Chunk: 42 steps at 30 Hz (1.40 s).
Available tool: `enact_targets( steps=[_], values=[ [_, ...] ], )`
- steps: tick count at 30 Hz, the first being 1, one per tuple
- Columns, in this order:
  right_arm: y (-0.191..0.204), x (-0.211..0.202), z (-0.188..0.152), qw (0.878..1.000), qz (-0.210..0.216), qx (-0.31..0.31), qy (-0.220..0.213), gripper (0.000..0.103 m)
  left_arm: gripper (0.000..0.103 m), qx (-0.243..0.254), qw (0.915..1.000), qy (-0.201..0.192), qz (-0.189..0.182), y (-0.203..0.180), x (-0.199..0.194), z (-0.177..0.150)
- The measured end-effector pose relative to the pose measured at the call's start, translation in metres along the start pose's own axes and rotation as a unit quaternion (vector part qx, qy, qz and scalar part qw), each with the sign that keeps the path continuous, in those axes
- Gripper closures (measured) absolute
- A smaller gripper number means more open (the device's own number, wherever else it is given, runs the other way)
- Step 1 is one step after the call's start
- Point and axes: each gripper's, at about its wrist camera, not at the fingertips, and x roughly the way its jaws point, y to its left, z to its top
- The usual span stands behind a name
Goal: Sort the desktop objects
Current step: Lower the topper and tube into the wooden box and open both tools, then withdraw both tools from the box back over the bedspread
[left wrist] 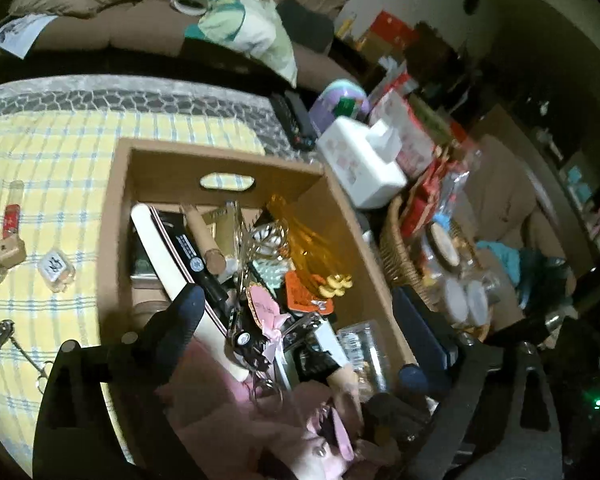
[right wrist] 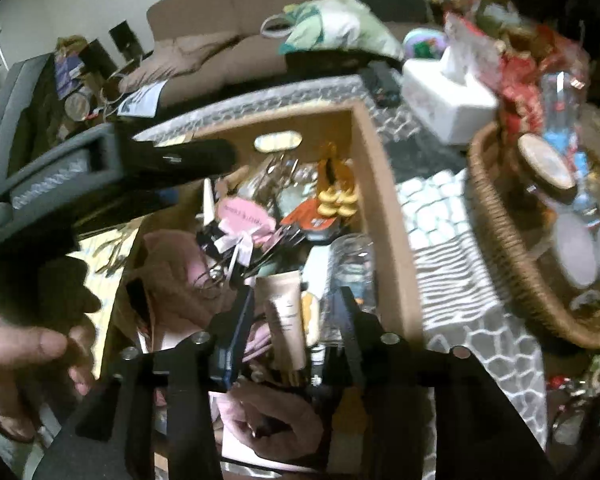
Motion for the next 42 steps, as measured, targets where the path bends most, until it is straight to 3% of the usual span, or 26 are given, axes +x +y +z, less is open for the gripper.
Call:
enact_targets(
  steps=[1, 5, 13, 17, 23, 32, 42],
  values=[
    [0.003, -0.008, -0.001, 1.0, -0.009, -0.006, -0.011, 0.053, 0.007, 0.002, 1.0, -0.005, 0.0, 0.0, -0.008, 0.0],
    [0.021, -0.035, -0.004, 0.997, -0.047, -0.03, -0.056, 0.029, 0.002, 0.037, 0.9985, -0.036, 0.017, -0.003, -0.049, -0.003],
    [0.076, -0.062, -0.006, 0.99, -0.058, -0.083, -0.096, 0.019, 0.0, 0.067, 0.9924, -0.083, 0.062, 0.022, -0.129, -0.019],
    [0.1, -0.066, -0.008, 0.988, -0.049, -0.091, -0.113, 0.0, 0.0, 0.069, 0.9892, -0.099, 0.082, 0.044, -0.167, -0.028],
    [0.138, -0.067, -0.01, 0.986, -0.038, -0.109, -0.119, 0.0, 0.0, 0.061, 0.9858, -0.113, 0.108, 0.08, -0.21, -0.043],
    [0.196, -0.054, -0.009, 0.984, -0.012, -0.133, -0.121, 0.0, 0.0, 0.038, 0.9823, -0.116, 0.142, 0.14, -0.243, -0.059],
    [0.234, -0.015, 0.001, 0.986, 0.034, -0.117, -0.117, 0.0, 0.0, -0.005, 0.9777, -0.085, 0.192, 0.223, -0.218, -0.071]
  ],
)
